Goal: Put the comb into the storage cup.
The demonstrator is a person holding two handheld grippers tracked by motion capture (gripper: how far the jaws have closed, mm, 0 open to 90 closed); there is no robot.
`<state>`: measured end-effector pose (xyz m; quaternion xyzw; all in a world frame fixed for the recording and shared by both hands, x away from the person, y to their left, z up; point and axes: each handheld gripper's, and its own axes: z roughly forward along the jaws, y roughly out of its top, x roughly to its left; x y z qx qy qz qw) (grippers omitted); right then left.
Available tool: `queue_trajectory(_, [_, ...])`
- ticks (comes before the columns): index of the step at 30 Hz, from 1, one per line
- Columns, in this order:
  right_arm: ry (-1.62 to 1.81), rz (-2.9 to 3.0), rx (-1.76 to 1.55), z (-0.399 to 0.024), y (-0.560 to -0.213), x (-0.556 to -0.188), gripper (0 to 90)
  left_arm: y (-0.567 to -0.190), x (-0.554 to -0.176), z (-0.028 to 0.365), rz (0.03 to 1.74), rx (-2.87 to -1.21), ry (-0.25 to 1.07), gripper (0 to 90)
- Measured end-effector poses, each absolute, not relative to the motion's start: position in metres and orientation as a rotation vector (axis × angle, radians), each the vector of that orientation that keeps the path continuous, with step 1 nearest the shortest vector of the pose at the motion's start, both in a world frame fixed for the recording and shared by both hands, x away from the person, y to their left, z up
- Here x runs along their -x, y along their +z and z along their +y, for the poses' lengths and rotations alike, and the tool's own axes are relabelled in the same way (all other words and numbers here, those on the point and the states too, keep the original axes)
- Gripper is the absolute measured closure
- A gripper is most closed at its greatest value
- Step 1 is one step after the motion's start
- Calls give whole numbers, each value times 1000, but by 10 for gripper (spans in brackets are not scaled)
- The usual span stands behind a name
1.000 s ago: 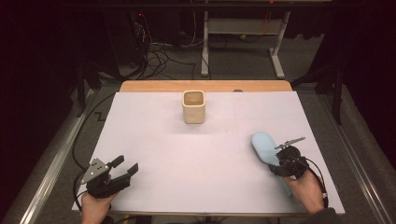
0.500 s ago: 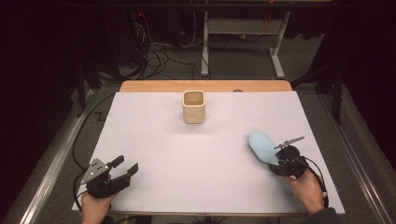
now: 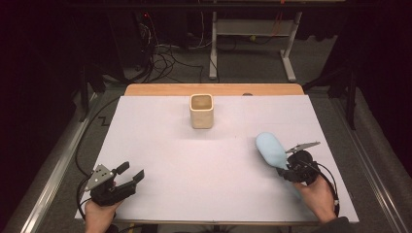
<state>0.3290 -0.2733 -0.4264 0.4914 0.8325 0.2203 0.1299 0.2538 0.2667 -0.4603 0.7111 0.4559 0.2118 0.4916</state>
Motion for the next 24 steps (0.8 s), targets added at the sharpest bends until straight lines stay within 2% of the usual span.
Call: queue_trajectory(24, [874, 2425, -1294, -242, -414, -318, 702, -462, -257, 260, 1103, -1745, 494, 327])
